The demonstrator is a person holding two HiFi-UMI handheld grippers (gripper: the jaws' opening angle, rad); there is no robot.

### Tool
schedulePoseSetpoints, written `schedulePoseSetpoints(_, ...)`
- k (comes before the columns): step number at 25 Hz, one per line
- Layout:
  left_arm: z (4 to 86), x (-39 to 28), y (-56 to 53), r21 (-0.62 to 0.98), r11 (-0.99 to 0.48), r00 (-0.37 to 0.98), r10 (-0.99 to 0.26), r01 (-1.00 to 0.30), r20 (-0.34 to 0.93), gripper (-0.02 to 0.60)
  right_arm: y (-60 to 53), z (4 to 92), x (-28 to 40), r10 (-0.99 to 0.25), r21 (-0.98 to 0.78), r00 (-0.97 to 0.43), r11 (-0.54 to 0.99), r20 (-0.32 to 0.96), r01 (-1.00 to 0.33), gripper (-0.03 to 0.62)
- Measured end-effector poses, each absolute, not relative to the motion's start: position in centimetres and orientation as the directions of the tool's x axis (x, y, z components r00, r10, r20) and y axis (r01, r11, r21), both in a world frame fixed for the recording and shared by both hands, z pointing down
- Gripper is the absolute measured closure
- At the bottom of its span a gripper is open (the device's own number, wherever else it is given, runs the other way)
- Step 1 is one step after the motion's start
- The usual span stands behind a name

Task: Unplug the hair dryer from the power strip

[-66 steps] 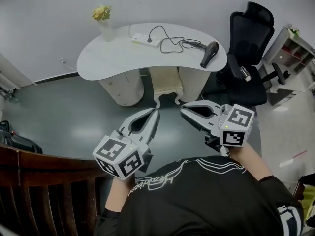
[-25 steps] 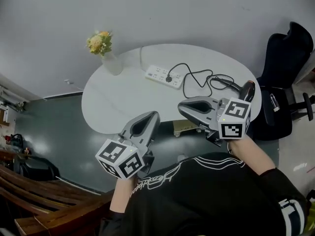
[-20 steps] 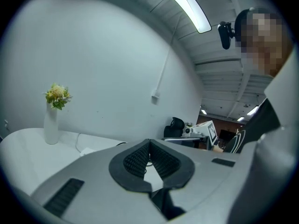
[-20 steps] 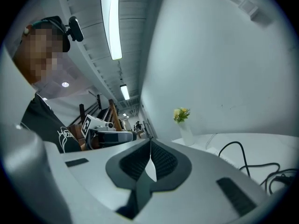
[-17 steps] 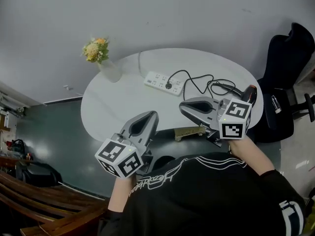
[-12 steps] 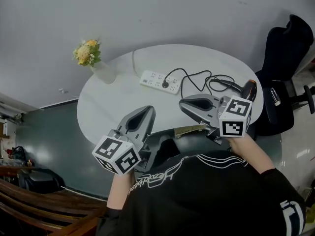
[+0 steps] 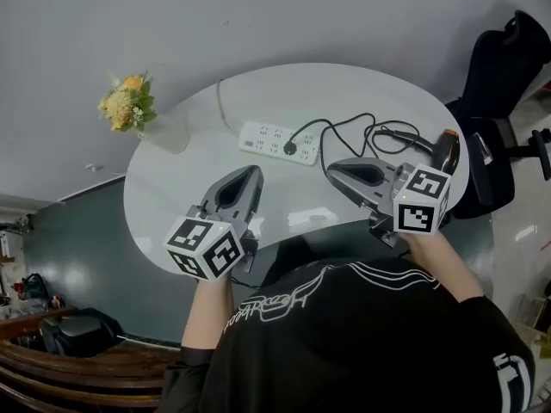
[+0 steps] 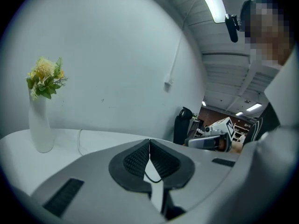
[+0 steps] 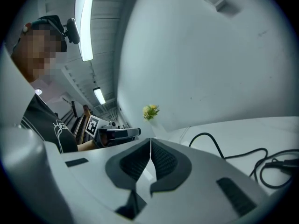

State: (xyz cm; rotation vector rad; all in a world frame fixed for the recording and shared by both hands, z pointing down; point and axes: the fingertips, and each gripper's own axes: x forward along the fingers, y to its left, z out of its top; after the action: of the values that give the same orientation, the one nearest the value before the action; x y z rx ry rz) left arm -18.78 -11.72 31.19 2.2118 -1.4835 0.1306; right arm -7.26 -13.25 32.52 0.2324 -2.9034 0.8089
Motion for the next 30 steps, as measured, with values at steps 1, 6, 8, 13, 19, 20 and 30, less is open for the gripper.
schedulePoseSetpoints(1, 32.0, -19.4, -12.4, 0.324, -0.296, 0.403, -0.847, -0.899, 0.346, 0.578, -13.7, 33.2, -7.4, -0.126, -0.511, -0.979, 0.838, 0.162, -0.192, 0.597)
schedulePoseSetpoints(6, 37.0, -22.2, -15.5, 0.249, -0.271, 0.358, -0.823, -0.93, 0.44, 0.578, -15.4, 36.8, -8.0, -0.161, -0.556, -0.966, 0.793, 0.202, -0.249, 0.597)
schedulePoseSetpoints(8, 39.3, -22.8, -16.4, 0.242, -0.269, 0.355, -0.808, -0.932, 0.469, 0.578, -15.8, 38.4, -8.0, -0.172, -0.562, -0.958, 0.781, 0.228, -0.274, 0.597)
schedulePoseSetpoints(13, 44.2, -23.7, -18.7, 0.246, -0.26, 0.354, -0.77, -0.934, 0.531, 0.578, -16.2, 41.3, -8.5, -0.169, -0.58, -0.944, 0.754, 0.283, -0.309, 0.597)
schedulePoseSetpoints(19, 48.0, -23.7, -20.6, 0.23, -0.276, 0.359, -0.727, -0.933, 0.586, 0.578, -16.5, 43.1, -9.3, -0.161, -0.548, -0.925, 0.766, 0.344, -0.337, 0.597)
schedulePoseSetpoints(20, 48.5, -23.8, -21.0, 0.228, -0.277, 0.359, -0.722, -0.934, 0.592, 0.578, -16.6, 43.4, -9.5, -0.158, -0.55, -0.924, 0.764, 0.348, -0.338, 0.597)
schedulePoseSetpoints(30, 51.4, -24.2, -22.2, 0.226, -0.281, 0.359, -0.673, -0.933, 0.646, 0.578, -17.5, 45.5, -11.0, -0.137, -0.577, -0.921, 0.743, 0.365, -0.34, 0.597)
